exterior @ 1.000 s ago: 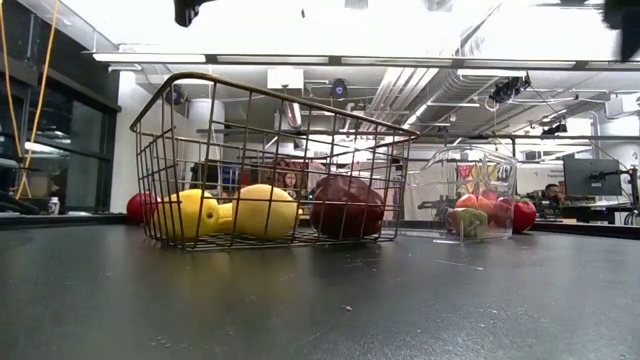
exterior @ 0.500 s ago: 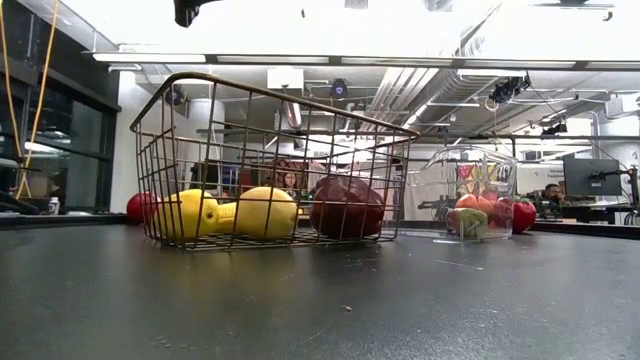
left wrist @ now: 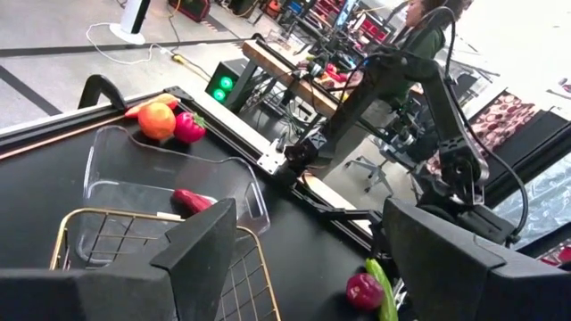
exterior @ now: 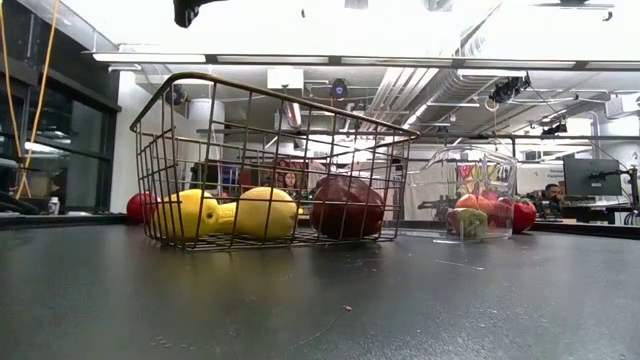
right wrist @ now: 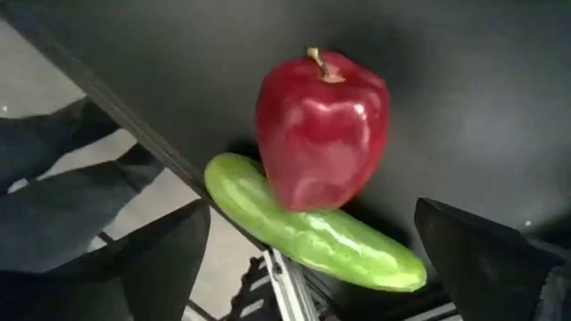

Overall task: Sort produce into baskets
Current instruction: Put the apple into the gold wire basket

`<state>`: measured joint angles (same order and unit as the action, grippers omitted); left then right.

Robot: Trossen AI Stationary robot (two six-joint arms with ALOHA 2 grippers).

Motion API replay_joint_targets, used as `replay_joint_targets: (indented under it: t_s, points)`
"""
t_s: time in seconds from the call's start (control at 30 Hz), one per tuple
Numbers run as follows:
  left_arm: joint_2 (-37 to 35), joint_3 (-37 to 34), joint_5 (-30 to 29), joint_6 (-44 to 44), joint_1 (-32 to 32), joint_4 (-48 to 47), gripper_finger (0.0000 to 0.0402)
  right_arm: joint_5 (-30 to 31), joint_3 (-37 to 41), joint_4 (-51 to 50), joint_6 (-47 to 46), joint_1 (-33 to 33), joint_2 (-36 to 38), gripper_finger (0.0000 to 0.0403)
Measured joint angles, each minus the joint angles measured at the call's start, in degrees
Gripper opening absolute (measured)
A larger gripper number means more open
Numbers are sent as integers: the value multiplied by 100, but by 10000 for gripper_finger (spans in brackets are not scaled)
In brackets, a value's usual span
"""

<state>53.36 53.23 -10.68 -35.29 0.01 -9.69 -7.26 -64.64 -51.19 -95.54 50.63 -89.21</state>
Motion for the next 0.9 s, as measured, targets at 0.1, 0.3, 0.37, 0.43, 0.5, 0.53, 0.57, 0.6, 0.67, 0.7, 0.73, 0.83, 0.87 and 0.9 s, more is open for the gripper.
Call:
replay_joint_targets:
  t_s: [0.1,0.3,0.37,0.43,0.5,0.53,0.57,0.6,0.67,0.7,0.73,0.83,0.87,0.9]
  points:
    - [0,0,0,-1,2,0,271,191,0,-20,-112,0,-87,386]
    - [0,0,0,-2,2,2,271,206,0,-23,-494,-39,-292,385]
    - [0,0,-2,-3,2,2,271,104,0,-33,-458,-37,-424,385]
    - [0,0,0,-4,2,2,271,47,0,-12,-452,-35,-571,385]
    - [0,0,0,-4,2,2,271,15,0,121,-473,-45,-700,385]
    - [0,0,0,-3,2,0,271,12,0,203,-471,-55,-762,385]
    - [0,0,0,-4,2,0,271,12,0,249,-474,-69,-824,385]
    - [0,0,0,-4,2,1,271,13,0,266,-491,-74,-895,385]
    - [0,0,0,-4,2,0,271,34,0,261,-495,-76,-1026,385]
    - [0,0,0,-4,2,0,271,74,0,255,-489,-76,-1091,385]
    - [0,0,0,-4,1,0,271,98,0,251,-469,-74,-1156,385]
    - [0,0,0,-4,2,0,271,117,0,227,-458,-74,-1369,385]
    - [0,0,0,-4,2,0,271,111,0,231,-453,-74,-1428,385]
    - [0,0,0,-4,2,0,271,68,0,236,-451,-77,-1475,385]
